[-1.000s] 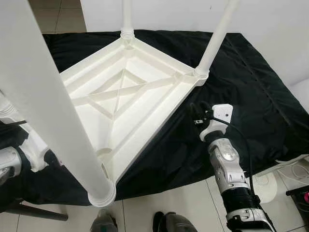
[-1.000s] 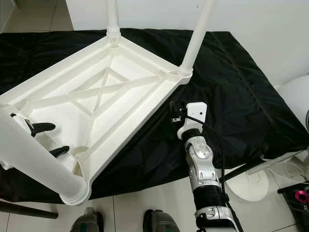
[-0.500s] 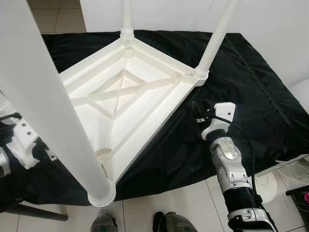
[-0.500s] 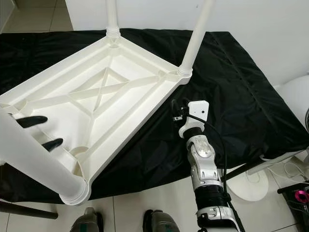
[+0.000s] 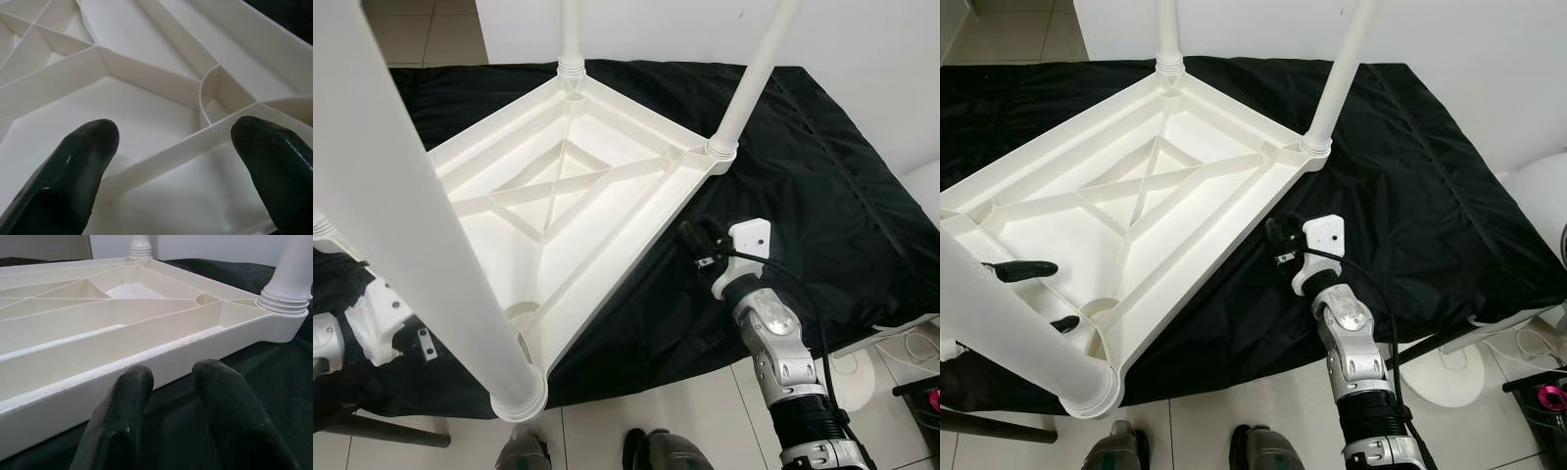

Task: Building children table

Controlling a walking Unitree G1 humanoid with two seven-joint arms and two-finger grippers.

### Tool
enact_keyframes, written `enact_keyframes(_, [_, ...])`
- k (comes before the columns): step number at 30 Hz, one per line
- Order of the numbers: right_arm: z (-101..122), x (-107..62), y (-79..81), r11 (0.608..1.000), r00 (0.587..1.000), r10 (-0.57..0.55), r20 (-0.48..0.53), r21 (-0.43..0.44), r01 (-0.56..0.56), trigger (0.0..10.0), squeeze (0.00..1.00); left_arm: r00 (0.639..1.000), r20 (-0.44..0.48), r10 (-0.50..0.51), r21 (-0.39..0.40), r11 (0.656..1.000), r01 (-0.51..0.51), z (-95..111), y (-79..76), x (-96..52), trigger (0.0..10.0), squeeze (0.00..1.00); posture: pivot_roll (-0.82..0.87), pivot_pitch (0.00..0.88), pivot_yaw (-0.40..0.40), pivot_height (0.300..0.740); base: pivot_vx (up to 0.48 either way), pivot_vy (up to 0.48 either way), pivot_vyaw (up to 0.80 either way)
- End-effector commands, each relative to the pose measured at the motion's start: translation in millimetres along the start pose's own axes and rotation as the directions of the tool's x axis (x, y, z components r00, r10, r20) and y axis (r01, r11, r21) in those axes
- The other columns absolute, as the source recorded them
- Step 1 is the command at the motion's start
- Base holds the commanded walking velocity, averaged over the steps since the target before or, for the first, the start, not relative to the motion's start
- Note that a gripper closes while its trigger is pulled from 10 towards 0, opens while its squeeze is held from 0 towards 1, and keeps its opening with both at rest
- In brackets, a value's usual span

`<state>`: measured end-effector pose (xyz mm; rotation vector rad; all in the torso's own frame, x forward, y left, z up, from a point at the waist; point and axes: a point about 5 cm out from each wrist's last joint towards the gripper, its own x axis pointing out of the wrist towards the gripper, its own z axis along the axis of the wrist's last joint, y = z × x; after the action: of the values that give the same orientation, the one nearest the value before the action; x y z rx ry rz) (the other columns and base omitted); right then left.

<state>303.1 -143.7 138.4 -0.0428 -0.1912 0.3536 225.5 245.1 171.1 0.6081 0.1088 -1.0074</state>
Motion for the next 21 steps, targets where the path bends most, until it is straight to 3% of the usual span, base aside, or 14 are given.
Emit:
enact_keyframes(1, [-3, -3.7, 1.0, 1.000, 1.000, 0.015, -0.019, -0.005, -0.015, 10.0, 0.00, 0.915, -0.066, -0.397, 0.047, 0.915, 0.401, -4, -14.9, -4.7, 10.0, 0.00, 0.06, 0.136, -0.066, 0.740, 0.000, 0.000, 0.00])
enact_keyframes(11, [1, -5.8, 2.5, 0.999, 0.999, 0.033, -0.017, -0.024, -0.033, 10.0, 0.00, 0.906, -0.105, -0.410, 0.087, 0.904, 0.419, -10, 1.9, 13.2, 10.0, 0.00, 0.03, 0.131, -0.042, 0.740, 0.000, 0.000, 0.00])
enact_keyframes(16, [1, -7.6, 2.4, 0.999, 0.999, 0.031, -0.019, -0.032, -0.031, 10.0, 0.00, 0.931, -0.130, -0.342, 0.085, 0.931, 0.354, -14, 16.1, 23.5, 10.0, 0.00, 0.02, 0.134, -0.033, 0.740, 0.000, 0.000, 0.00])
enact_keyframes(18, [1, -10.0, 3.7, 0.999, 0.999, 0.026, -0.022, -0.036, -0.027, 10.0, 0.00, 0.941, -0.181, -0.284, 0.037, 0.955, 0.295, -22, 31.1, 33.1, 10.0, 0.00, 0.00, 0.140, -0.021, 0.740, 0.000, 0.000, 0.00])
enact_keyframes(21, [0, -11.7, 6.2, 0.998, 0.999, 0.033, -0.026, -0.053, -0.034, 10.0, 0.00, 0.944, -0.204, -0.260, 0.028, 0.962, 0.271, -26, 37.2, 37.2, 10.0, 0.00, 0.00, 0.142, -0.016, 0.740, 0.000, 0.000, 0.00])
